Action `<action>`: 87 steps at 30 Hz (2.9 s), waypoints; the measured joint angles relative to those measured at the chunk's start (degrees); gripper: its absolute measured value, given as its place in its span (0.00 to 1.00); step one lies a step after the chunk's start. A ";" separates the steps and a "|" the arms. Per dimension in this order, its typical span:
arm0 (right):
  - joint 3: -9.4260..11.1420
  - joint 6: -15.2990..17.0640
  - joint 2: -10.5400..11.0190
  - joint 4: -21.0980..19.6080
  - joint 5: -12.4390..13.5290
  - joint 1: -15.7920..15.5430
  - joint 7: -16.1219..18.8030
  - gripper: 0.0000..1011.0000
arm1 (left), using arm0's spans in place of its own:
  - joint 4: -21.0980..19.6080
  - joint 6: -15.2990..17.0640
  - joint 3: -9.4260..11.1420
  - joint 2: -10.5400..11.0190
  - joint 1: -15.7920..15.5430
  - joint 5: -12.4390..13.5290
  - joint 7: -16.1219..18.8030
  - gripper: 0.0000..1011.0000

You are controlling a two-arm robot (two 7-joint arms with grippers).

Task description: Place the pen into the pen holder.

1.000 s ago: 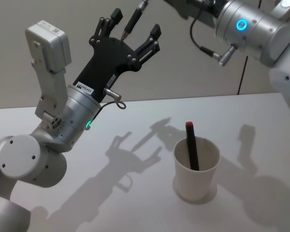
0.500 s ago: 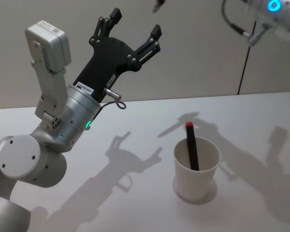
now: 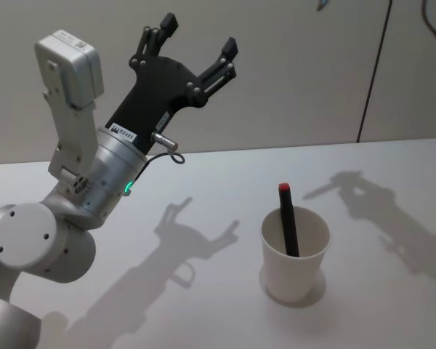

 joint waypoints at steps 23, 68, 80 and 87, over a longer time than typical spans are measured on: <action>0.31 5.39 8.15 -7.15 1.62 -5.50 11.59 0.15 | -4.81 9.73 -2.94 4.36 3.05 4.26 9.96 0.99; -8.30 -12.71 14.48 -15.78 -23.93 -20.07 17.39 0.15 | -6.45 13.33 -4.04 5.92 4.22 5.54 13.16 0.99; -9.67 -14.12 13.68 -14.73 -28.07 -21.62 16.07 0.15 | -6.49 13.40 -4.04 5.96 4.25 5.55 13.22 0.99; -10.09 -13.53 14.05 -14.47 -28.72 -22.66 15.39 0.15 | -6.49 13.41 -4.03 5.96 4.25 5.55 13.22 0.99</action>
